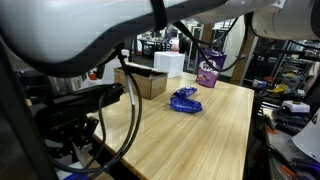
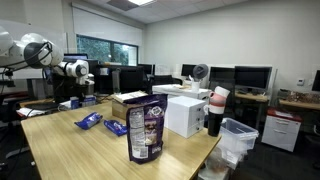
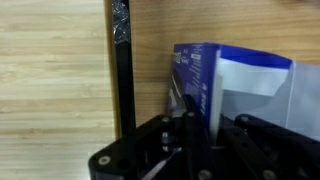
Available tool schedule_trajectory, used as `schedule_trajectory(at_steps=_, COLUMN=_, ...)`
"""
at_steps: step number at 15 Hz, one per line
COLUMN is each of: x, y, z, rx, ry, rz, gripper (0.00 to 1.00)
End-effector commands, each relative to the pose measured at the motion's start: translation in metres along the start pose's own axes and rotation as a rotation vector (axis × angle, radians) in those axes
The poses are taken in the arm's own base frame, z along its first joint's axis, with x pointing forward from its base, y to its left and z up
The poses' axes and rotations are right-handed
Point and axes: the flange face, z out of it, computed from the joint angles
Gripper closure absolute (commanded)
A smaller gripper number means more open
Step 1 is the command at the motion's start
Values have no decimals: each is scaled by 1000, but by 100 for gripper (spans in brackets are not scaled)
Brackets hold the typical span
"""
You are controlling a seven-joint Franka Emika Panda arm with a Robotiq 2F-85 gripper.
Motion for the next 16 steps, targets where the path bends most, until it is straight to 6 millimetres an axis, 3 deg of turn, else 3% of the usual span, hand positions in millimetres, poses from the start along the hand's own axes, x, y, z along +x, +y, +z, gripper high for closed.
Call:
schedule_trajectory(at_steps=1, x=2, y=11, z=-29, rx=-2, ry=20, rz=33, gripper=95)
schedule_trajectory(at_steps=7, x=20, y=31, z=-63, rx=5, ry=63, rz=58, gripper=95)
schedule_trajectory(at_steps=16, x=42, y=58, z=-61, rx=-4, ry=50, rz=85, gripper=94)
